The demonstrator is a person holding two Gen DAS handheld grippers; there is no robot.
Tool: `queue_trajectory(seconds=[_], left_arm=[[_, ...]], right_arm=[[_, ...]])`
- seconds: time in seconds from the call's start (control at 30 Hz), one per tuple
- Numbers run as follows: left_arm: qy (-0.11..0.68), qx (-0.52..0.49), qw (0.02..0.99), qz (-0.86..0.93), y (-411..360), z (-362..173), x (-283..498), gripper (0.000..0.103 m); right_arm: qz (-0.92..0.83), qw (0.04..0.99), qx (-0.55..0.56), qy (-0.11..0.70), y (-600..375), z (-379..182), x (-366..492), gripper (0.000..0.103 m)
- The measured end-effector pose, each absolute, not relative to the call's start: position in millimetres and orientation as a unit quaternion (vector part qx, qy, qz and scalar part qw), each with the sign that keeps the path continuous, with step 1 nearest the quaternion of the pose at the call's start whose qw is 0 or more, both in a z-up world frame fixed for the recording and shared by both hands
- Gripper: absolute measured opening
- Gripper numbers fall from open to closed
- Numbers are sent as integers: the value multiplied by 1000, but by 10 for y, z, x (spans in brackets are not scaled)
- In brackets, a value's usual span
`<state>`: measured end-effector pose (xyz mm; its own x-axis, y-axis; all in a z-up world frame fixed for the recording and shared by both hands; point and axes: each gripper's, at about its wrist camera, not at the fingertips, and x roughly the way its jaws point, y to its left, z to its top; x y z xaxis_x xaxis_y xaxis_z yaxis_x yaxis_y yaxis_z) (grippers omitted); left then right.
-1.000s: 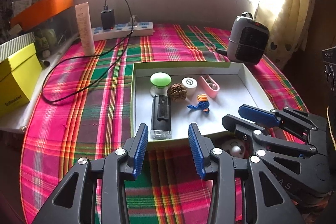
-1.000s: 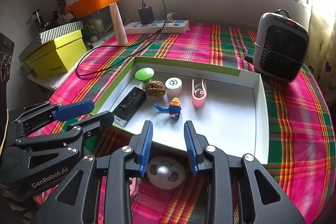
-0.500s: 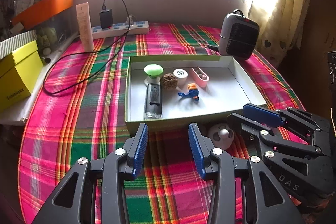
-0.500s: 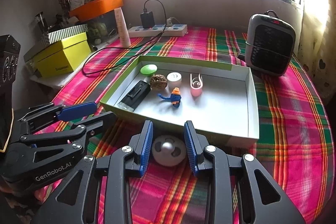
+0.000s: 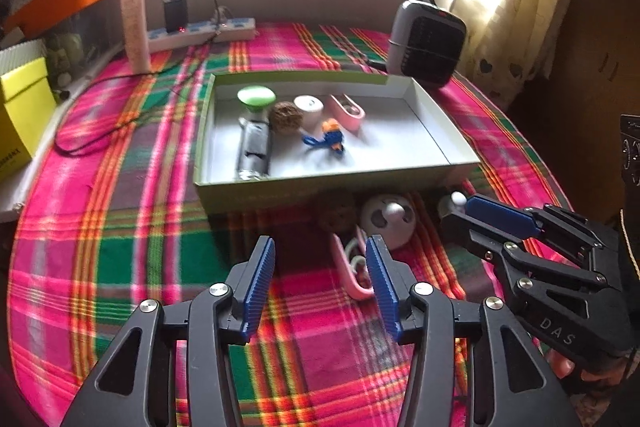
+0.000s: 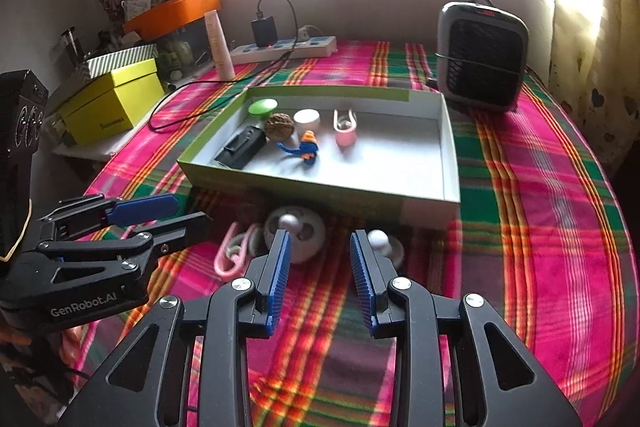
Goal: Organize objects
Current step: 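Withdraw both open grippers from the tray toward the remaining items, then grasp the pink plastic clip with the left gripper while the right gripper grasps the white knob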
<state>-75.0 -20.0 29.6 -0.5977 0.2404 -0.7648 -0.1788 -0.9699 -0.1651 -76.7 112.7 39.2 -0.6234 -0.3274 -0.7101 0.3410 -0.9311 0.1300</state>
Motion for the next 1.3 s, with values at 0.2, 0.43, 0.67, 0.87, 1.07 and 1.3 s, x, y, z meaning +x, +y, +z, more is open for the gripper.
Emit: queue_trajectory(seconds=[0.2, 0.43, 0.67, 0.87, 1.07, 1.3], left_arm=[[-33, -445, 128, 886, -112, 219, -745, 47], [-28, -456, 132, 880, -25, 143, -767, 47], [-28, -468, 127, 874, 20, 58, -790, 47], [-26, -469, 123, 874, 17, 44, -804, 47], [-21, -468, 112, 877, -16, 47, -815, 47], [-18, -465, 100, 879, -87, 40, -803, 33]], right_arm=[[-901, 175, 397, 3, 1245, 330, -725, 32], [-899, 165, 406, -5, 1367, 267, -738, 32], [-896, 162, 414, -4, 1402, 222, -762, 32], [-894, 162, 418, 0, 1406, 195, -795, 33], [-893, 161, 421, 4, 1413, 177, -825, 33], [-892, 160, 423, 9, 1412, 165, -854, 33]])
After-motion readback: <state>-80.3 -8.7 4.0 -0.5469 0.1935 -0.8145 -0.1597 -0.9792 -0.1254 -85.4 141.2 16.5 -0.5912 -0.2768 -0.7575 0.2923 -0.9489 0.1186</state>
